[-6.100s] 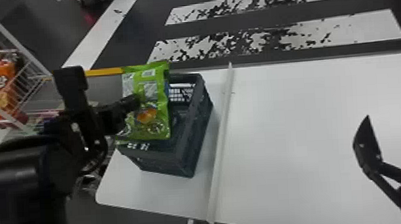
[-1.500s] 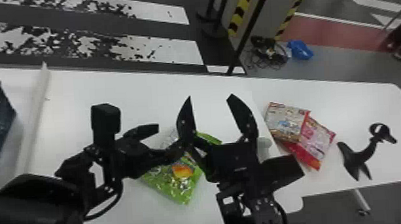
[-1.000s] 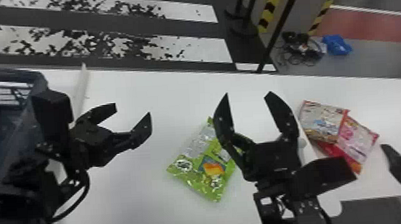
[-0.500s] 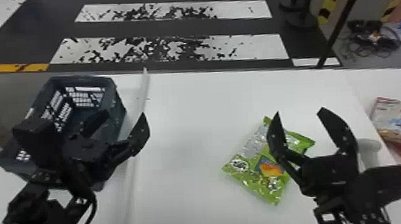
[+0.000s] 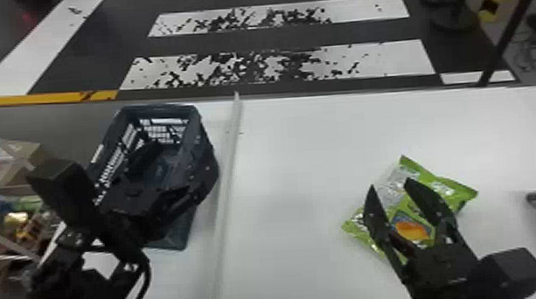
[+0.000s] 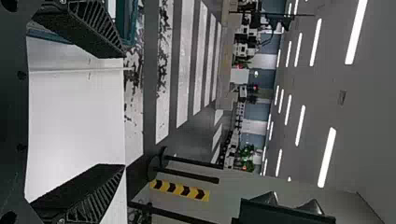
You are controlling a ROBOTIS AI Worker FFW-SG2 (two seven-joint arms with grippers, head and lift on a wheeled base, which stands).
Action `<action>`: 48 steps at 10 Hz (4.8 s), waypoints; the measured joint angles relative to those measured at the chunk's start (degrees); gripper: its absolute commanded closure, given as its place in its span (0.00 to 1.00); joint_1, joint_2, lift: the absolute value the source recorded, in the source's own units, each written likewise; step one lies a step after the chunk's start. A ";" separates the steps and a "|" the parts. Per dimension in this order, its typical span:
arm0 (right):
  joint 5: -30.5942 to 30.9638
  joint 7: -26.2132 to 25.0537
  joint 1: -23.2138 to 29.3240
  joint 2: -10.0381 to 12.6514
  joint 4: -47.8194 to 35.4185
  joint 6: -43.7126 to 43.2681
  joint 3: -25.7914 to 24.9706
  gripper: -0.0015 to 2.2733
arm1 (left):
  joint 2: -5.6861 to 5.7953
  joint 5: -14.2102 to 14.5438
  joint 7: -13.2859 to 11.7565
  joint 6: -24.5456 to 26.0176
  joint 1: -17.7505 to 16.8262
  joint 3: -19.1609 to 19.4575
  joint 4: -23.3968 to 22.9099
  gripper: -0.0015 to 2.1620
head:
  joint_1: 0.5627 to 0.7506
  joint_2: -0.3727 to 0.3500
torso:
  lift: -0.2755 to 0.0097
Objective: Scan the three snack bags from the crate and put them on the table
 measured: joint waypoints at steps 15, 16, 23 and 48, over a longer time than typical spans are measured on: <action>-3.18 2.70 -7.07 10.26 16.87 12.34 -0.77 0.99 | -0.59 1.11 -1.83 0.11 -3.06 -3.25 6.61 0.01 | 0.70 0.75 | 0.64; -3.24 2.64 -5.46 10.02 15.10 12.39 -2.24 0.99 | -0.59 1.16 -1.88 -0.17 -3.21 -3.52 6.93 0.01 | 0.70 0.72 | 0.64; -5.96 5.89 -0.40 7.16 1.18 13.31 -9.19 0.99 | -0.46 1.35 -2.07 -2.06 -3.02 -3.85 7.36 0.01 | 0.70 0.63 | 0.64; -8.92 16.62 -2.49 1.97 18.81 -8.55 -16.58 0.55 | -0.76 2.52 -3.64 -4.20 0.38 -3.19 5.00 0.02 | 0.70 0.42 | 0.64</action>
